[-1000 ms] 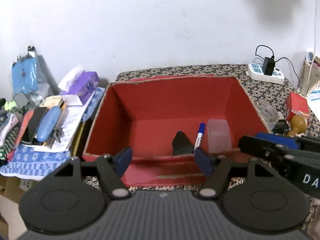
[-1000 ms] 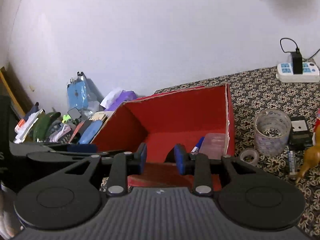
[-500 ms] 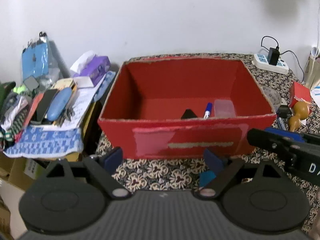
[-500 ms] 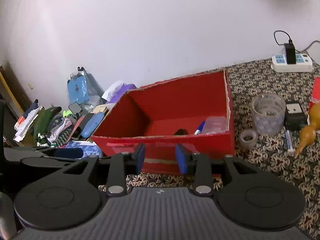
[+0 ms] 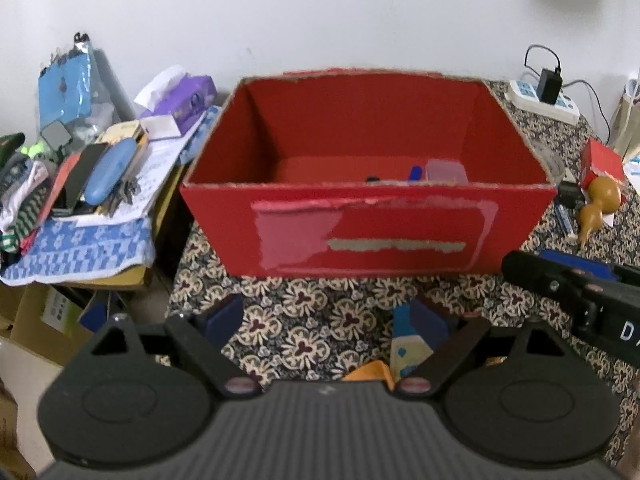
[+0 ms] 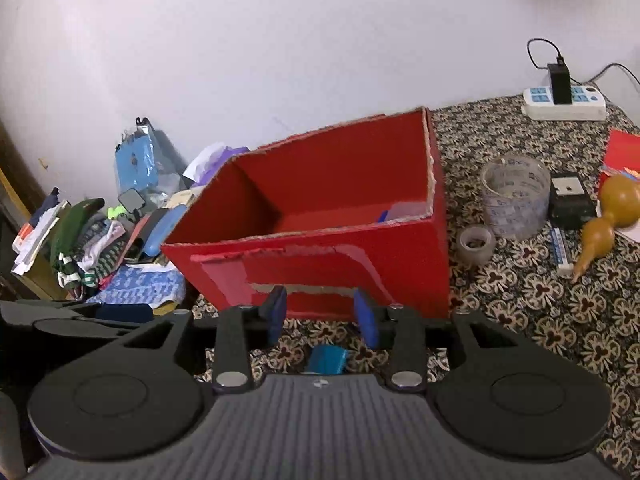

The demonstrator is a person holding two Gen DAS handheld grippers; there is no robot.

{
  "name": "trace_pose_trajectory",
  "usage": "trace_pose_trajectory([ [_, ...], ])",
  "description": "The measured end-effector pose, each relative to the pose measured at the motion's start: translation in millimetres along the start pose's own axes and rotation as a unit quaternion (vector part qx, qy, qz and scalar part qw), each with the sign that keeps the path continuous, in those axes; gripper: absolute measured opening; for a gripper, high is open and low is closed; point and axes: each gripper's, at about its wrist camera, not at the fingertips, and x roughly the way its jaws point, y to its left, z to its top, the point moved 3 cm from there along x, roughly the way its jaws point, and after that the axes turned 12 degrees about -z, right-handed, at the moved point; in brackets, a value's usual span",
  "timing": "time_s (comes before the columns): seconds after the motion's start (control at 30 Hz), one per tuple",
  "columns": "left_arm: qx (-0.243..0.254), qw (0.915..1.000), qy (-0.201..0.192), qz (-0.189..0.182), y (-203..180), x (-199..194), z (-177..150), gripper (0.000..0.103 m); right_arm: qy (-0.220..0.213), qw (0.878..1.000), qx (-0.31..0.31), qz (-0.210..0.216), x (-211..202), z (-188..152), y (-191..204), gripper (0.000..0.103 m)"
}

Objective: Organize rigid objects

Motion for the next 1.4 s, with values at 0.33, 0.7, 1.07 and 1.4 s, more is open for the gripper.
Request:
trace_pose_trajectory([
  [0.33,0.004,0.9994,0.031,-0.012,-7.0,17.0,-22.5,0.099,0.046,0.999,-0.005,-0.015,4.6,-26.7,-10.9,0.023],
  [0.7,-0.016,0.9977,0.052,-0.042,7.0,25.0,-51.2,0.098,0.095,0.994,0.036,-0.028,14.2,-45.0,-40.1,0.023],
  [1.07,0.005,0.989,0.04,-0.143,-4.8,17.7,-61.1,0.092,0.121,0.99,0.074,-0.02,17.0,-50.7,-62.8,0.023],
  [1.4,0.053,0.9896,0.049,-0.125,-40.7,28.4,-52.1,0.097,0.128,0.988,0.09,-0.015,16.3,-52.5,-70.8,0.023],
])
